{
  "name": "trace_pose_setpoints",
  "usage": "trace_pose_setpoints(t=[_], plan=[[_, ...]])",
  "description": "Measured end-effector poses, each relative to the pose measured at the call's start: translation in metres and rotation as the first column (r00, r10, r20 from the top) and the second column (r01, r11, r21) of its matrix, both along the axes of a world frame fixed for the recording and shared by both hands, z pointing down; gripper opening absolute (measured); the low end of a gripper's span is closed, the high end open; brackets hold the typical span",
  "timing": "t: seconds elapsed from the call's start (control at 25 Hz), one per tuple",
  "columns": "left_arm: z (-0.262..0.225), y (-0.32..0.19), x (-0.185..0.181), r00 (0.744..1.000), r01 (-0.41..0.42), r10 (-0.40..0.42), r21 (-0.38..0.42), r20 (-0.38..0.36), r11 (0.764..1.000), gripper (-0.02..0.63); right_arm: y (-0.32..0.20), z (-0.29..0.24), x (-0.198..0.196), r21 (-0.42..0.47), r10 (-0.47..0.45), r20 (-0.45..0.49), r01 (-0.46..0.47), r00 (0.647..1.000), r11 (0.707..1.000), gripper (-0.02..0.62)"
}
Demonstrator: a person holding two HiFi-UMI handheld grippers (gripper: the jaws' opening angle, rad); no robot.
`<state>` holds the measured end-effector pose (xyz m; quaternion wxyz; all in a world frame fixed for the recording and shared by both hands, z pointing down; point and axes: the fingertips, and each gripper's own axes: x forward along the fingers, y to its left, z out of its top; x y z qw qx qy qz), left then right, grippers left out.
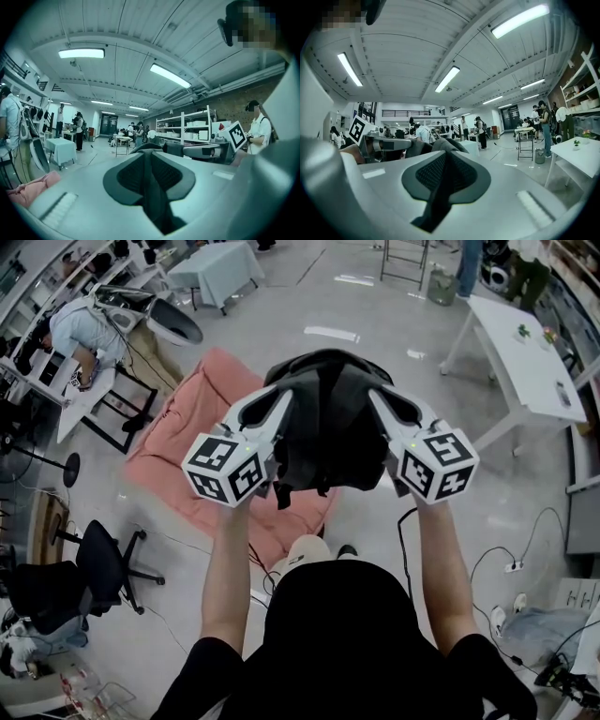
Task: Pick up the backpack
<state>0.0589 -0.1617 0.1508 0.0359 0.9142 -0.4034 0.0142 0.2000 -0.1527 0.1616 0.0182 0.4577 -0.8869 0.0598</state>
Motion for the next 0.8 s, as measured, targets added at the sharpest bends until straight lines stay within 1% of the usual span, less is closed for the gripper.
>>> trace_pose_setpoints(t=[0.12,0.32,0.8], plan=[[-0.01,0.002,-0.004,1.0,0.005,-0.005,0.019,-0.003,1.0,0.051,0.001,-0.009,-0.005,0.017,-0.006,0.005,0.006,1.0,1.0,0.035],[-0.02,-0.001,-0.007,1.0,0.008,-0.008,0.027,-0.006,1.0,0.051,-0.002,-0.019,-0.007,0.034,-0.015,0.005,0.015,1.0,0.999,0.035],[-0.013,0.006,-0.004,1.0,0.003,-0.003,0.011,-0.018,1.0,0.052,0.007,-0.013,-0.002,0.033,-0.014,-0.015,0.014,1.0,0.999,0.035]])
